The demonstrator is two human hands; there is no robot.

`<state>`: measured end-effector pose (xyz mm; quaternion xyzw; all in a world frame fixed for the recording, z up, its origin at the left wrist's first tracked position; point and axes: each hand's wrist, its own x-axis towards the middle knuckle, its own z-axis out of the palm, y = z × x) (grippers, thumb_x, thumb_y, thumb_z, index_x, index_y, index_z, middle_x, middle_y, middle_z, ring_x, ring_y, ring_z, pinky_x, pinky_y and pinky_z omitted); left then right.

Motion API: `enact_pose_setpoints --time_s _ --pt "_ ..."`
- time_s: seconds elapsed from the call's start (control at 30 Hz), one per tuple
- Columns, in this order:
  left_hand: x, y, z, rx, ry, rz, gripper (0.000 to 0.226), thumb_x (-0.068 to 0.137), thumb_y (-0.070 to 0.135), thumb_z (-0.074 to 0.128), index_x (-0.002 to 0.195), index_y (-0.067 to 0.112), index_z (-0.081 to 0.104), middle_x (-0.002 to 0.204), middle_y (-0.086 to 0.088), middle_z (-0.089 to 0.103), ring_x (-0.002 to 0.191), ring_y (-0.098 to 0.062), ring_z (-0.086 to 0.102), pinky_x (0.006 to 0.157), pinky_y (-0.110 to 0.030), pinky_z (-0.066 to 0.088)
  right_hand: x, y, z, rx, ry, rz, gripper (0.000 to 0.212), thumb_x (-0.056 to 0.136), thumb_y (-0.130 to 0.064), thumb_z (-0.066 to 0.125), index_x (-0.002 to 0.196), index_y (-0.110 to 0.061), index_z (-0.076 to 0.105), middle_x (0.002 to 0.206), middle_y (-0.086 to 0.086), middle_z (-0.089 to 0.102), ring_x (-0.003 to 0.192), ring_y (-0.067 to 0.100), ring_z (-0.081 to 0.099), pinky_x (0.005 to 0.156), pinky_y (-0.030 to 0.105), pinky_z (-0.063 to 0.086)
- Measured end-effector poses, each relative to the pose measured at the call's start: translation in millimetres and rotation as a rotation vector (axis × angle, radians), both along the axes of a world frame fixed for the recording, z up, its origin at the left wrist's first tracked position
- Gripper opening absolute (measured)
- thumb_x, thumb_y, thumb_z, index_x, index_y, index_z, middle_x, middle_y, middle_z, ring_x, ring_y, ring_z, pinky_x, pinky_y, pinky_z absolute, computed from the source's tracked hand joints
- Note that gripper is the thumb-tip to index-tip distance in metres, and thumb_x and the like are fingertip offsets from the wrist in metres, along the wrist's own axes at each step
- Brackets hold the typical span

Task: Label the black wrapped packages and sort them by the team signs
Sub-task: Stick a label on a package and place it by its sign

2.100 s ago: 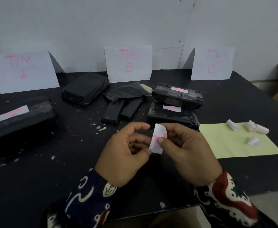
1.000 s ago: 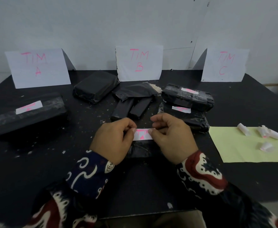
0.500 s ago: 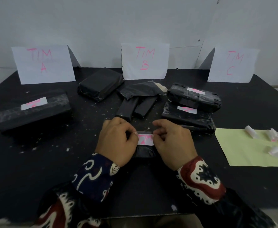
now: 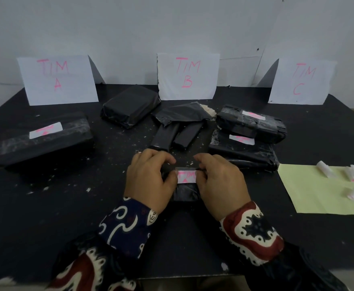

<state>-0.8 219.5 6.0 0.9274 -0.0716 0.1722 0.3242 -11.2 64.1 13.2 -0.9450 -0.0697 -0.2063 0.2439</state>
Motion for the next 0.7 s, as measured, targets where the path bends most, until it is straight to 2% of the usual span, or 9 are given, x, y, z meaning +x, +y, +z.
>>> enact_pose_setpoints --time_s 0.1,0.17,0.2,0.27,0.37,0.43,0.53,0.7 --pt "-0.2 1.7 -0.6 0.005 -0.059 -0.049 0.017 0.073 0.019 0.078 0.081 0.029 0.068 0.092 0.011 0.053 0.093 -0.012 0.046 0.075 -0.033 0.046 -2.4 -0.2 -4.3 -0.064 -0.027 -0.018 0.027 0.073 0.0 0.073 0.095 -0.016 0.072 0.083 0.003 0.064 0.062 0.024 0.062 0.052 0.026 0.045" --pt "0.6 5.2 -1.4 0.037 -0.054 -0.076 0.007 0.076 0.025 0.075 0.081 0.029 0.073 0.091 0.011 0.054 0.095 -0.013 0.046 0.075 -0.035 0.047 -6.1 -0.7 -8.0 -0.144 -0.081 -0.009 0.022 0.075 -0.006 0.07 0.092 -0.019 0.074 0.084 0.0 0.065 0.065 0.022 0.061 0.055 0.024 0.041" --pt "1.1 8.0 -1.8 0.052 -0.034 -0.09 0.008 0.078 0.033 0.07 0.083 0.031 0.075 0.092 0.011 0.055 0.097 -0.014 0.047 0.076 -0.036 0.047 -8.8 -1.0 -9.7 -0.176 -0.106 0.011 0.021 0.078 -0.01 0.063 0.094 -0.02 0.074 0.086 -0.001 0.065 0.07 0.022 0.06 0.058 0.026 0.045" --pt "0.4 13.3 -2.0 0.069 -0.021 -0.123 0.028 0.078 0.048 0.054 0.087 0.034 0.076 0.094 0.012 0.056 0.099 -0.015 0.048 0.079 -0.038 0.048 -15.0 -1.6 -11.7 -0.191 -0.117 0.04 0.035 0.082 -0.018 0.045 0.101 -0.019 0.074 0.096 -0.002 0.067 0.082 0.023 0.057 0.065 0.036 0.051" --pt "-3.4 18.4 -4.4 0.09 0.004 -0.144 0.041 0.077 0.055 0.045 0.097 0.037 0.075 0.101 0.012 0.057 0.102 -0.014 0.05 0.082 -0.04 0.049 -27.6 -1.9 -10.6 -0.229 -0.099 0.064 0.041 0.086 -0.023 0.041 0.117 -0.018 0.068 0.119 -0.004 0.066 0.104 0.024 0.055 0.08 0.04 0.049" --pt "-4.7 21.4 -7.3 0.065 0.043 -0.135 0.042 0.077 0.059 0.046 0.102 0.04 0.073 0.107 0.013 0.055 0.106 -0.012 0.047 0.086 -0.036 0.048 -35.8 -1.1 -12.2 -0.282 -0.045 0.094 0.042 0.092 -0.033 0.042 0.124 -0.019 0.064 0.129 -0.005 0.063 0.117 0.023 0.053 0.089 0.04 0.045" --pt "-4.4 24.8 -9.5 0.031 0.099 -0.119 0.037 0.076 0.056 0.055 0.107 0.043 0.07 0.111 0.016 0.053 0.108 -0.008 0.043 0.089 -0.026 0.037 -42.8 -2.7 -15.1 -0.382 0.043 0.052 0.052 0.095 -0.052 0.035 0.124 -0.02 0.066 0.131 -0.005 0.063 0.127 0.028 0.051 0.097 0.049 0.042" --pt "-6.2 24.7 -9.8 0.025 0.132 -0.108 0.029 0.082 0.051 0.063 0.11 0.043 0.069 0.115 0.015 0.054 0.109 -0.006 0.043 0.093 -0.028 0.038 -52.4 -14.0 -12.9 -0.436 0.084 -0.051 0.057 0.093 -0.056 0.035 0.117 -0.019 0.07 0.128 -0.001 0.065 0.131 0.033 0.048 0.099 0.056 0.039"
